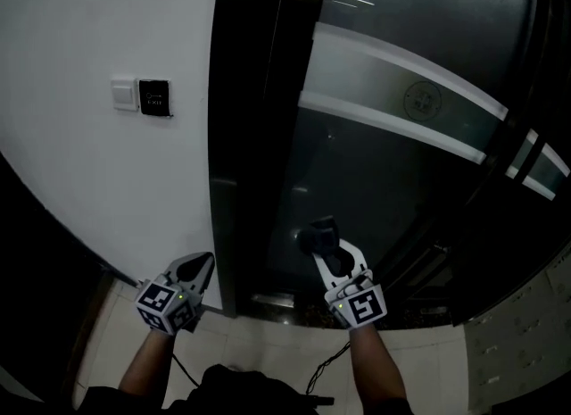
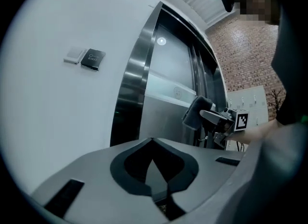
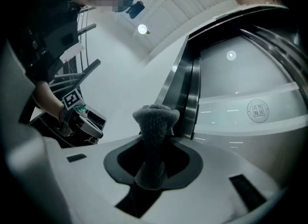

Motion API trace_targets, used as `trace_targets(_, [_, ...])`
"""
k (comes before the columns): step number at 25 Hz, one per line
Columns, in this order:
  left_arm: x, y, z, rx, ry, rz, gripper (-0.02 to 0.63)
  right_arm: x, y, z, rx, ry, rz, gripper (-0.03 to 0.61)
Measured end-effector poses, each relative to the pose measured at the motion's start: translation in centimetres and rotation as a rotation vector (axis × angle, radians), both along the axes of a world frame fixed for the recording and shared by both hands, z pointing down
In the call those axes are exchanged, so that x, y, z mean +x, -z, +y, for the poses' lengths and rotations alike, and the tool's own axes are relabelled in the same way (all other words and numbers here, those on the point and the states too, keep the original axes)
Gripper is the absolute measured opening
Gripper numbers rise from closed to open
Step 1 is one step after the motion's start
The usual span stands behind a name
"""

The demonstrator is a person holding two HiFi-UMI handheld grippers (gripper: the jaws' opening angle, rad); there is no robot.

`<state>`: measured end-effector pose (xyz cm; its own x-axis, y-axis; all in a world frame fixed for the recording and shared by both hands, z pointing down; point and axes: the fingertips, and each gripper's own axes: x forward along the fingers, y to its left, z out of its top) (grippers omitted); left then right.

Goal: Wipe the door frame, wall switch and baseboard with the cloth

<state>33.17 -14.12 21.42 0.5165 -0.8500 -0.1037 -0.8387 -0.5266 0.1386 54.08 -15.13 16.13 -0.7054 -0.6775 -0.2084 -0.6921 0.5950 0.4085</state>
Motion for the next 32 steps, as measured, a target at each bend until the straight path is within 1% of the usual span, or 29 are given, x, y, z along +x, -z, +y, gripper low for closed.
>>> trace_targets(3, [-1.3, 0.1, -1.2, 0.015, 0.046, 0.038, -0.011, -1.3, 1.0, -1.7, 0.021, 0.064, 0.024, 0.091])
trace_targets(6, [-1.2, 1.0, -1.4, 0.063, 0.096, 0.018, -0.011, -1.9, 2.3, -3.8, 0.076, 0.126, 0.077, 0.091])
trace_targets(9, [-1.8, 1.1, -0.7, 0.078, 0.163, 0.015, -0.011, -2.7, 3.6, -5.4, 0.141, 0.181, 0.102, 0.091])
trace_targets(12, [-4.1, 1.2, 0.4, 0.075, 0.275, 0.002, -0.011, -5.0, 4.7, -7.6, 0.213, 0.236, 0.154, 0.091])
trace_targets(15, [-5.5, 1.3, 2.0, 0.071, 0.4, -0.006, -0.011, -7.5, 7.4, -10.9, 0.296, 0.233, 0.204, 0.091])
trace_targets(16, [-5.5, 1.4, 2.5, 0.071, 0.436, -0.007, -0.011, -8.3, 9.0, -11.8, 0.349, 0.23, 0.218, 0.091])
trace_targets(18, [-5.2, 1.5, 3.3, 0.065, 0.506, -0.003, -0.011, -10.0, 12.8, -12.8, 0.512, 0.226, 0.261, 0.091])
trace_targets(19, [-4.9, 1.3, 3.7, 0.059, 0.54, 0.004, -0.011, -10.7, 14.7, -13.2, 0.602, 0.206, 0.297, 0.091])
trace_targets(21, [-3.9, 1.0, 4.4, 0.048, 0.603, 0.015, -0.011, -11.5, 18.1, -13.8, 0.767, 0.131, 0.371, 0.091])
trace_targets(22, [-3.1, 0.8, 4.9, 0.043, 0.634, 0.011, -0.011, -12.0, 19.4, -14.1, 0.83, 0.102, 0.392, 0.091])
trace_targets(23, [-2.4, 0.6, 5.5, 0.038, 0.665, 0.003, -0.011, -12.6, 20.4, -14.2, 0.874, 0.091, 0.4, 0.091])
trace_targets(25, [-0.8, 0.4, 6.7, 0.034, 0.725, 0.0, -0.011, -14.0, 21.4, -14.7, 0.901, 0.093, 0.405, 0.091])
trace_targets(27, [0.8, 0.4, 7.5, 0.04, 0.773, 0.011, -0.011, -15.0, 21.4, -15.7, 0.884, 0.093, 0.416, 0.091])
trace_targets(30, [2.9, -0.3, 8.2, 0.035, 0.827, 0.032, -0.011, -16.1, 19.7, -16.5, 0.872, 0.113, 0.448, 0.091])
trace_targets(32, [3.9, -1.4, 8.5, 0.015, 0.853, 0.052, -0.011, -16.6, 18.1, -16.7, 0.852, 0.135, 0.465, 0.092])
